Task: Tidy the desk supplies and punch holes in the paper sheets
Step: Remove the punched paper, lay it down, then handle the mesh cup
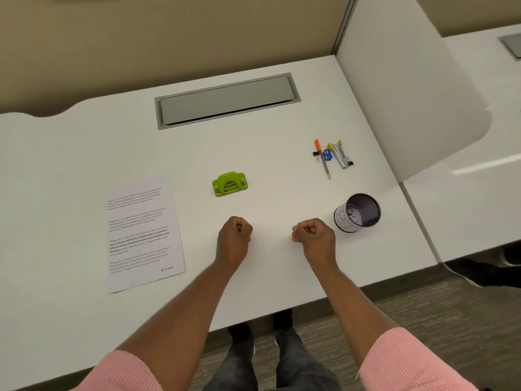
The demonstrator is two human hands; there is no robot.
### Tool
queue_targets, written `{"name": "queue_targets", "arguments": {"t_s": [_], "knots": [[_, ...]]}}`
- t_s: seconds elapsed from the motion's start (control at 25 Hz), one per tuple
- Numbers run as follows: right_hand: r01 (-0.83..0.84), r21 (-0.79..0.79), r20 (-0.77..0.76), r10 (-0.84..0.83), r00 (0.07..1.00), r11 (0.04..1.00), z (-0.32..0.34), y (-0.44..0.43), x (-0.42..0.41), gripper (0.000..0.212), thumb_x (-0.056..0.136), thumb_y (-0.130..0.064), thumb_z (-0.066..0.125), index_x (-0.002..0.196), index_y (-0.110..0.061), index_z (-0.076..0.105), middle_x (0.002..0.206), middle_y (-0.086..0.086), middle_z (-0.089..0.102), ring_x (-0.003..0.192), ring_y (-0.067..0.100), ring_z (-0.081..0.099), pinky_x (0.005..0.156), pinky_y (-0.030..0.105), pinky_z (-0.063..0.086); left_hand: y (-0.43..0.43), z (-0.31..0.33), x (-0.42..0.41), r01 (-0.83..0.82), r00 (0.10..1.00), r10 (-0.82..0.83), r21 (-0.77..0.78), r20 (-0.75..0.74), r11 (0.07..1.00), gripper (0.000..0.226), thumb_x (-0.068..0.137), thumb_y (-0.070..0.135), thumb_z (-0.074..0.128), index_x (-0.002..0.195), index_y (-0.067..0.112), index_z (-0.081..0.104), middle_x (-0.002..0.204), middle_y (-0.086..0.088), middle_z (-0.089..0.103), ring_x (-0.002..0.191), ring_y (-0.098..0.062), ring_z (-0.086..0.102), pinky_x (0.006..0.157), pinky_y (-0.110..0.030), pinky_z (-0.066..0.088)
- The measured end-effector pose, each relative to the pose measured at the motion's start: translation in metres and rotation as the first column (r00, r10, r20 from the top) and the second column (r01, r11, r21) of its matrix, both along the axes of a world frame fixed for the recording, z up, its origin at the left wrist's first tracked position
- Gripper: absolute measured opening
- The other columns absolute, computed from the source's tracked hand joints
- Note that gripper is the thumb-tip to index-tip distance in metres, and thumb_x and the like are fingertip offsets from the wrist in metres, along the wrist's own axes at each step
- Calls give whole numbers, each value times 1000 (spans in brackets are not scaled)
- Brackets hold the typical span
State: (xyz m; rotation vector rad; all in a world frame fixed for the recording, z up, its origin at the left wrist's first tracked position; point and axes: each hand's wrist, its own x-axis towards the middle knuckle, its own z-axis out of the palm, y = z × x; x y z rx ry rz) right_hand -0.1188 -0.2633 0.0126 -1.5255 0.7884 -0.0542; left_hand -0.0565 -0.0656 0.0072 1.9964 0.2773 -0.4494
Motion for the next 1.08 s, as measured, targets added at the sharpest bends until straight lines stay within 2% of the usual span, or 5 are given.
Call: {"name": "queue_targets", "arguments": {"t_s": [0.2, 0.44, 0.72, 0.96, 1.08], "knots": [[53, -109, 92, -43, 995, 993, 40, -42, 0, 5, 85, -11, 73, 82, -13, 70, 78, 0, 75, 72, 18, 74, 73, 39, 63, -89, 37, 9, 229, 971, -223, -65, 80, 971, 9, 79, 30, 52, 78, 23, 57, 75, 5, 66, 74, -21, 67, 65, -37, 53], [157, -331, 112, -126, 986, 930, 67, -118, -4, 9, 84, -8, 72, 85, -17, 71, 79, -1, 73, 78, 17, 72, 71, 26, 60, -200, 69, 18, 512, 849, -508, 9, 143, 859, 13, 86, 27, 51, 77, 24, 59, 79, 8, 66, 74, -13, 64, 64, -33, 51], [-61, -539, -51, 40, 998, 840, 59, -163, -3, 14, 92, -10, 66, 102, -12, 77, 90, 0, 76, 83, 10, 71, 66, 4, 51, -239, 59, 31, 602, 755, -641, 245, 136, 760, 16, 92, 24, 57, 94, 24, 72, 97, 7, 67, 89, -14, 61, 76, -32, 50], [-147, -625, -90, 116, 989, 767, 57, -166, 0, 3, 86, -13, 73, 84, -14, 71, 79, -2, 70, 74, 13, 67, 66, 26, 57, -238, 55, 31, 545, 789, -600, 301, 132, 783, 13, 80, 29, 71, 74, 28, 60, 79, 12, 61, 74, -7, 58, 58, -23, 38], [-154, -646, -53, 158, 986, 747, 57, -165, 2, 12, 83, -2, 67, 85, -13, 71, 86, 2, 69, 79, 18, 67, 70, 24, 54, -235, 55, 33, 552, 778, -610, 298, 151, 779, 6, 80, 24, 68, 81, 29, 67, 86, 11, 61, 81, -10, 59, 59, -19, 36]]}}
